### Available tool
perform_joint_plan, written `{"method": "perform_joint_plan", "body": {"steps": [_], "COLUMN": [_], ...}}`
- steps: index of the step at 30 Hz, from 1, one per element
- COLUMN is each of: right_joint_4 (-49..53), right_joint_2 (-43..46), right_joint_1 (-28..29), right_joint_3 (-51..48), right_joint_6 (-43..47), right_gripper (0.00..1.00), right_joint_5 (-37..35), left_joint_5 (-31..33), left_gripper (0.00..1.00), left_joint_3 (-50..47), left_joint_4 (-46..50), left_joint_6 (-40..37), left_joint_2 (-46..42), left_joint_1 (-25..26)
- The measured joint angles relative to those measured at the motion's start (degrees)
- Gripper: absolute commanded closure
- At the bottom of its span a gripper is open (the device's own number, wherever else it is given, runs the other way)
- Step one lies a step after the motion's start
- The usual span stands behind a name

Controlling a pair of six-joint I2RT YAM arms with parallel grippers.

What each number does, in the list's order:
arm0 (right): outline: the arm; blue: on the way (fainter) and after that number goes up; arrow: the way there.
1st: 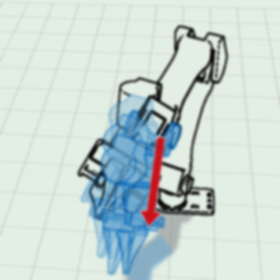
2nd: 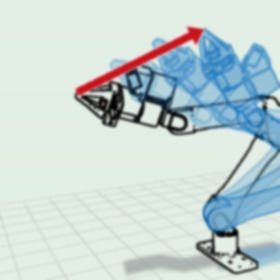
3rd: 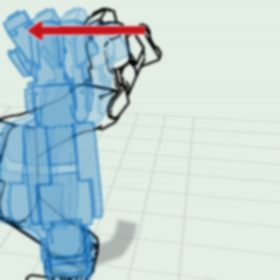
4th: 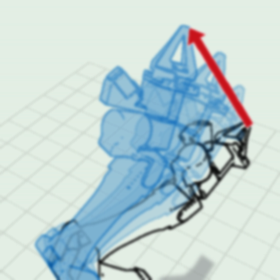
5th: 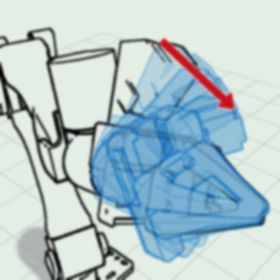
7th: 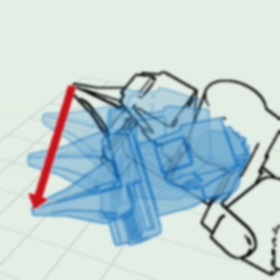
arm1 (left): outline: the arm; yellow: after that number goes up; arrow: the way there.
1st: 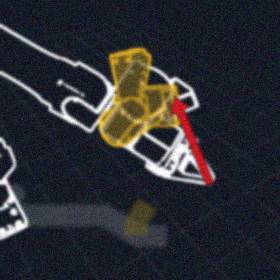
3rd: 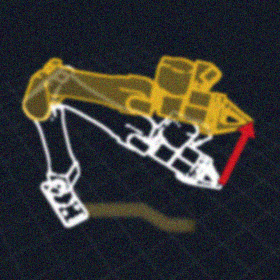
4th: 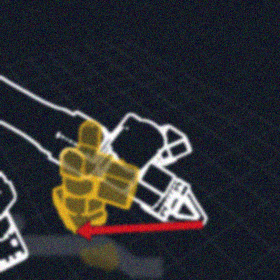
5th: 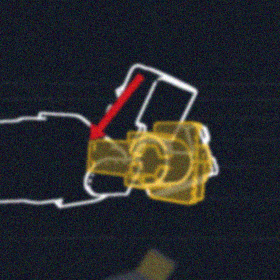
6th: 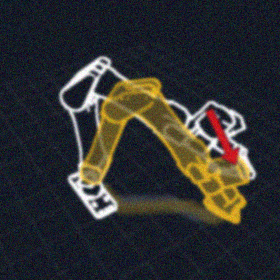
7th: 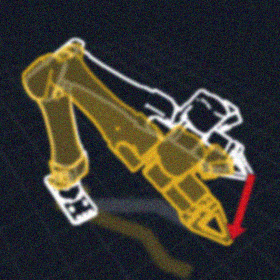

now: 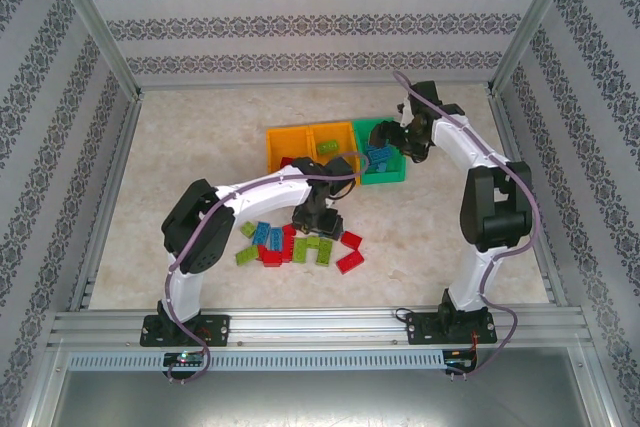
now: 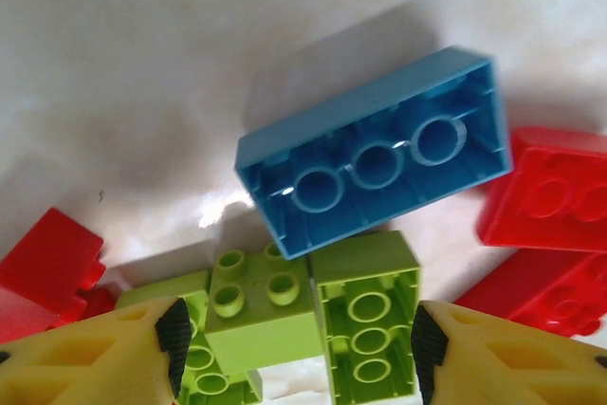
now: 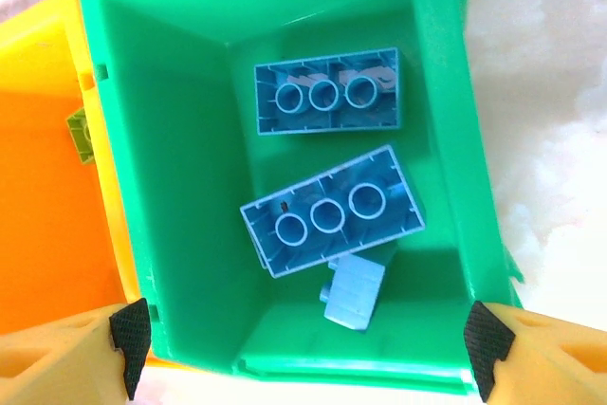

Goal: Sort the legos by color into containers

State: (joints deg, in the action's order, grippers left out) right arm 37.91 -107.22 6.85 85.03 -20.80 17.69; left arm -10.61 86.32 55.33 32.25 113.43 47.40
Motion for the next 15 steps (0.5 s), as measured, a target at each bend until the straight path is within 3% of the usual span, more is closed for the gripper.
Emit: {"method": "perform_joint_plan", "body": {"steps": [6, 15], "right_joint_4": [0.02, 0.0], "right_joint_2": [1.86, 4.66], "right_joint_1": [0.0, -0.76], "right_joint_3": [-2.05, -5.16], "right_joint_6": [0.24, 0.26], "right_gripper": [0.1, 0.1], "right_joint_5": [0.0, -0.02], "left_joint_5": [1.05, 2.14], "left_gripper": [0.41, 0.54], "left_joint_3": [-1.95, -2.84], "left_joint_4": [0.0, -0.07], "left_joint_6": [1.92, 3.93], "left_joint_2": [0.0, 0.0], "left_joint_1": [0.31, 0.61]}}
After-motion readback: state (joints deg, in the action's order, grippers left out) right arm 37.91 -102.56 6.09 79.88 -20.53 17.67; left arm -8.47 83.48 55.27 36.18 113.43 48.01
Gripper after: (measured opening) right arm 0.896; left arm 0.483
